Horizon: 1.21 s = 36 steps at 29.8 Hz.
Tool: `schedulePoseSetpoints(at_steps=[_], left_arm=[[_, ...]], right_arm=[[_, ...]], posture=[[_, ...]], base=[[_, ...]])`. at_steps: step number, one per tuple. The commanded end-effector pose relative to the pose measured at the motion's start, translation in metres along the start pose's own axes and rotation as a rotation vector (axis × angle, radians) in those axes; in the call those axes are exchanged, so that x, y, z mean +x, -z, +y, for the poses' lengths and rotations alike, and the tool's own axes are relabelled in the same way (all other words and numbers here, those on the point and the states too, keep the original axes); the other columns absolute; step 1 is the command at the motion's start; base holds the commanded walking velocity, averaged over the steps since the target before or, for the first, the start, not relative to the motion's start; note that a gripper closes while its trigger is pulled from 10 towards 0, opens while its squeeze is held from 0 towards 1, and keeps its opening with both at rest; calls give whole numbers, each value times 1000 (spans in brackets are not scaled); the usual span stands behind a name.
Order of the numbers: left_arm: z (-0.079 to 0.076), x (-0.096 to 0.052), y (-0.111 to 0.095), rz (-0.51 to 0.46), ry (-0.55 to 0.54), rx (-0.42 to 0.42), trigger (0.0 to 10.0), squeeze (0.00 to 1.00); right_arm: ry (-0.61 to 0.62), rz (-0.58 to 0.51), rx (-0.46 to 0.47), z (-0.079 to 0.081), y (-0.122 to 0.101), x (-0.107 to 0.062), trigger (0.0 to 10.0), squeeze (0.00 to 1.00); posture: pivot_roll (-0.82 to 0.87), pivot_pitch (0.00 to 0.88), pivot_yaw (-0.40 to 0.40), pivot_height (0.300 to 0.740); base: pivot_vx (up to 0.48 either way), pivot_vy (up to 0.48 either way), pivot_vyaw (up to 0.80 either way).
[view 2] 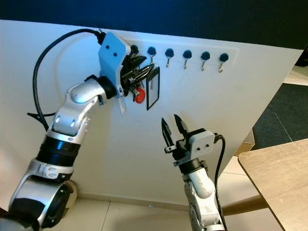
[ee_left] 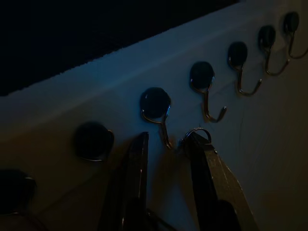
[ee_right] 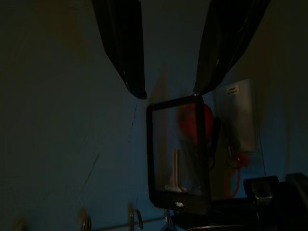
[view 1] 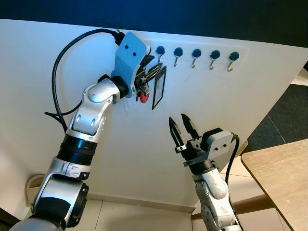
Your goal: Hang keys on a hook
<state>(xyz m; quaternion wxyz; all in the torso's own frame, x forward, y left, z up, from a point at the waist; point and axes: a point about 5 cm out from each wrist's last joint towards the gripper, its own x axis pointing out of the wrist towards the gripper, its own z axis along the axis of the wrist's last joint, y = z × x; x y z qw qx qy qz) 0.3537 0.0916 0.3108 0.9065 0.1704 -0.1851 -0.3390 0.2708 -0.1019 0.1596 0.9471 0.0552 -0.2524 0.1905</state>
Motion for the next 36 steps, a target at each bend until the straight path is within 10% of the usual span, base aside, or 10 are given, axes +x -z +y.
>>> schedulePoseSetpoints(at_steps=[1,36], left_arm=[[2,1,-8,-23,2,9,10000,0],[9,-3,-6,12,-7,32,10000,0]], right_arm=[[10,10,9,-1,1,-2,10000,0],[9,16,15,-1,1,-3,10000,0]], posture=[[67,59,-47,740],[69,66,-48,740]], base=[[0,0,0],[0,0,0]])
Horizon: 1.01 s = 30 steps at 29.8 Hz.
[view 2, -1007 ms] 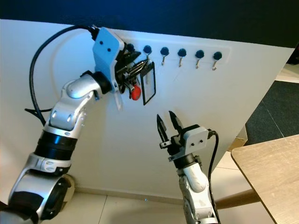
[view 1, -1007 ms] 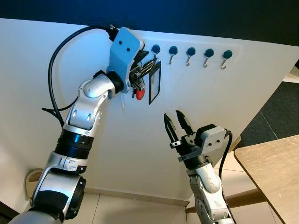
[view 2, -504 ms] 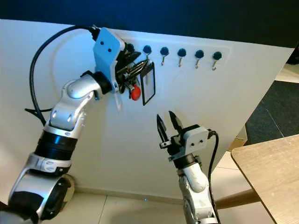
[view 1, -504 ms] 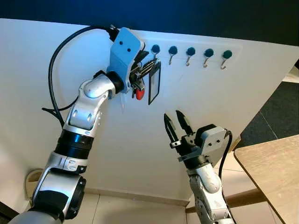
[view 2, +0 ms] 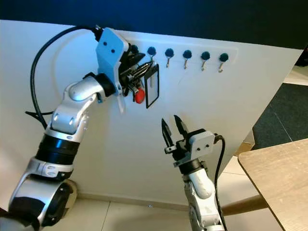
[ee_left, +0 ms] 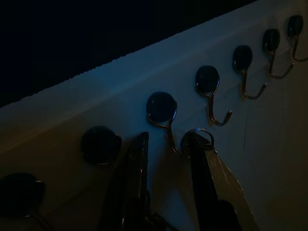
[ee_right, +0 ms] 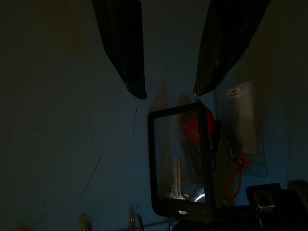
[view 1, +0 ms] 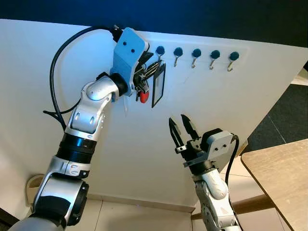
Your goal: Hang keys on a hook
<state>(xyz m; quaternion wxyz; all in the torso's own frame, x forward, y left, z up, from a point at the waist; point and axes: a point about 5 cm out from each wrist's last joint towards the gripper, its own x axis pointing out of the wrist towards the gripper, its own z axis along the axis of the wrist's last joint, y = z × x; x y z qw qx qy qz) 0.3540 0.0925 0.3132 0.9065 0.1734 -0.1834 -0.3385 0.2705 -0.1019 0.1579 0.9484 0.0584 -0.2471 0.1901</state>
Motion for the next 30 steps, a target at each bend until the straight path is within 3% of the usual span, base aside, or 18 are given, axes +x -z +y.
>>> schedulePoseSetpoints(at_steps=[1,14,25,30], left_arm=[[8,-3,-4,8,-8,28,10000,0],[5,-7,0,58,66,33,10000,0],[22,-7,3,104,-58,10,10000,0],[23,-7,2,103,-65,9,10000,0]], right_arm=[[6,7,7,-1,0,-2,10000,0],[11,9,9,-1,0,-3,10000,0],[13,9,10,-1,0,-3,10000,0],[14,9,10,-1,0,-4,10000,0]], posture=[[69,66,-48,740],[68,67,-44,740],[69,69,-44,740],[68,69,-44,740]], base=[[0,0,0],[0,0,0],[0,0,0],[0,0,0]])
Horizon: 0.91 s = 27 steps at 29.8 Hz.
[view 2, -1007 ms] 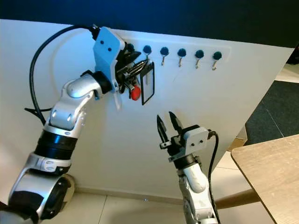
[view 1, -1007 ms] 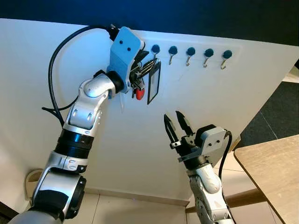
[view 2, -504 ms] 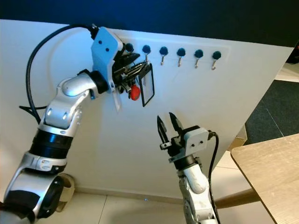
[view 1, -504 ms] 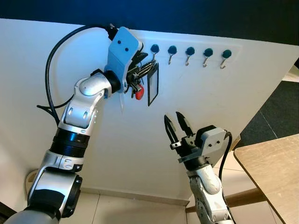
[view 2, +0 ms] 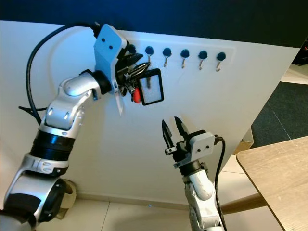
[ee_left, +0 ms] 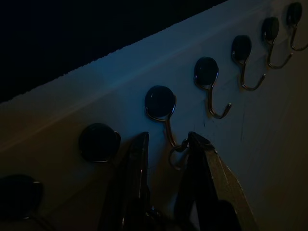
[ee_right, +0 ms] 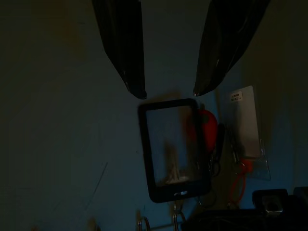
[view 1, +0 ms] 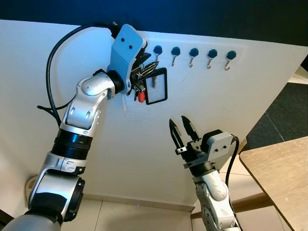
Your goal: Hang keys on a hook
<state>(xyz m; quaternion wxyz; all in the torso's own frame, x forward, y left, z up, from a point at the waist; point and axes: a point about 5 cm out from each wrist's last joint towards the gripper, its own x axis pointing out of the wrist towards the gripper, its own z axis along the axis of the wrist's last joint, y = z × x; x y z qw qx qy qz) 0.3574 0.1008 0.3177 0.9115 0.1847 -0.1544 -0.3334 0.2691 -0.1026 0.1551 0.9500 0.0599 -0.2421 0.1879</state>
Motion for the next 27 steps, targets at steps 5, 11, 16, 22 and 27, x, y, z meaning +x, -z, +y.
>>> schedulePoseSetpoints(at_steps=[5,11,16,22,27], left_arm=[[13,-4,3,39,-67,6,10000,0],[13,-5,1,27,-60,30,10000,0],[-4,-9,-7,-57,85,34,10000,0],[-27,-28,-21,-234,338,-77,10000,0],[-32,-45,-29,-343,447,-181,10000,0]], right_arm=[[8,0,7,-1,-2,-1,10000,0],[7,1,6,-1,-2,-1,10000,0],[7,4,5,-1,-1,-2,10000,0],[9,10,5,-1,0,-4,10000,0],[9,18,3,-2,2,-6,10000,0]], posture=[[68,69,-44,740],[69,69,-46,740],[68,69,-45,740],[69,69,-46,740],[68,68,-46,740]], base=[[0,0,0],[0,0,0],[0,0,0],[0,0,0],[0,0,0]])
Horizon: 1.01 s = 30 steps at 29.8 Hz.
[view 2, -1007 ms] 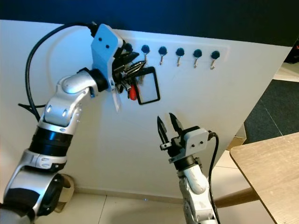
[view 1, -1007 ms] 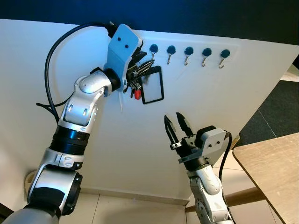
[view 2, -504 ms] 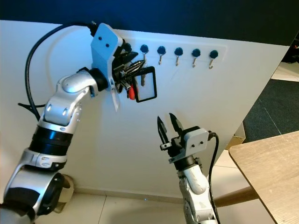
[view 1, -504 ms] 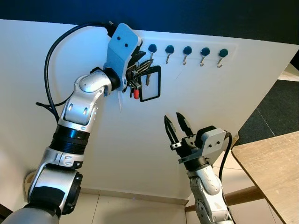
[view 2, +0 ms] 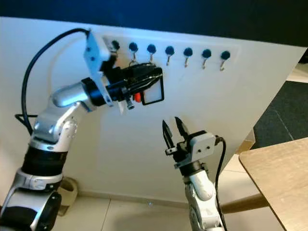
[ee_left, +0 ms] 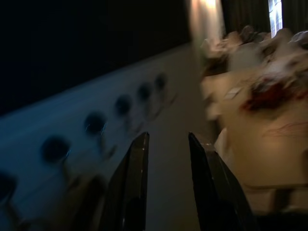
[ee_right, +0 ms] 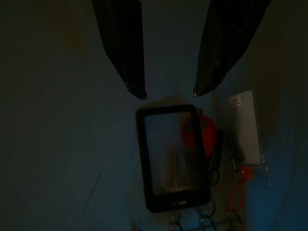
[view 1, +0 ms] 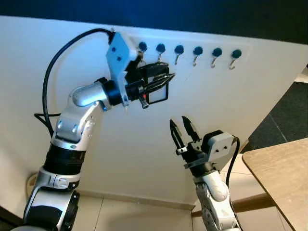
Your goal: Hang keys on a hook
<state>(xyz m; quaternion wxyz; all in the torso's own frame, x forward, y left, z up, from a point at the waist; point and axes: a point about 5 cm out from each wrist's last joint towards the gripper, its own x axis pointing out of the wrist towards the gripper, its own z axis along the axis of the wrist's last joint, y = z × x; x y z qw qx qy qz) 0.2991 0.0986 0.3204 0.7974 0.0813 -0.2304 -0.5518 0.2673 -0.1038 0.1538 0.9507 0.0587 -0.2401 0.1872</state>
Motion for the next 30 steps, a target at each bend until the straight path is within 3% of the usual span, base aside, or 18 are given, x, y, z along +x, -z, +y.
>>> schedulePoseSetpoints(at_steps=[1,5,6,7,8,9,10,11,14,16,17,18,20,21,23,24,26,30], left_arm=[[-9,-9,0,-3,76,-59,10000,0],[-26,-24,17,102,155,-129,10000,0],[-34,-32,26,162,185,-160,10000,0],[-47,-48,48,303,221,-211,10000,0],[-47,-48,48,303,221,-211,10000,0],[-75,-101,116,642,154,-369,10000,0],[-75,-101,116,642,154,-369,10000,0],[-86,-123,137,752,118,-412,10000,0],[-93,-178,197,934,-313,-425,10000,0],[-93,-178,197,934,-313,-425,10000,0],[-100,-216,223,1038,-672,-450,10000,0],[-107,-235,232,1086,-859,-480,10000,0],[-107,-235,232,1086,-859,-480,10000,0],[-119,-252,240,1094,-1069,-549,10000,0],[-141,-262,250,1063,-1283,-661,10000,0],[-141,-262,250,1063,-1283,-661,10000,0],[-165,-262,260,1127,-1325,-743,10000,0],[-185,-263,265,1147,-1374,-737,10000,0]], right_arm=[[7,23,0,-2,3,-6,10000,0],[4,58,-14,-5,9,-12,10000,0],[2,78,-22,-6,13,-15,10000,0],[-9,131,-28,-8,22,-22,10000,0],[-9,131,-28,-8,22,-22,10000,0],[-39,328,-37,-14,55,-47,10000,0],[-39,328,-37,-14,55,-47,10000,0],[-45,405,-44,-17,67,-58,10000,0],[36,662,-36,-33,101,-98,10000,0],[36,662,-36,-33,101,-98,10000,0],[103,831,-22,-41,119,-124,10000,0],[139,902,-17,-45,125,-135,10000,0],[139,902,-17,-45,125,-135,10000,0],[187,978,-8,-49,132,-148,10000,0],[246,1056,-12,-53,137,-160,10000,0],[246,1056,-12,-53,137,-160,10000,0],[316,1093,-10,-56,140,-167,10000,0],[324,1149,-87,-58,143,-175,10000,0]], posture=[[66,67,-44,740],[63,63,-42,740],[63,60,-43,740],[63,56,-46,740],[63,56,-46,740],[56,46,-50,740],[56,46,-50,740],[56,45,-51,740],[58,38,-57,740],[58,38,-57,740],[53,37,-56,740],[50,38,-55,740],[50,38,-55,740],[48,38,-56,740],[42,43,-54,740],[42,43,-54,740],[37,43,-49,740],[35,45,-45,740]], base=[[0,0,0],[0,0,0],[0,0,0],[0,0,0],[0,0,0],[0,0,0],[0,0,0],[0,0,0],[0,0,0],[0,0,0],[0,0,0],[0,0,0],[0,0,0],[0,0,0],[0,0,0],[0,0,0],[0,0,0],[0,0,0]])
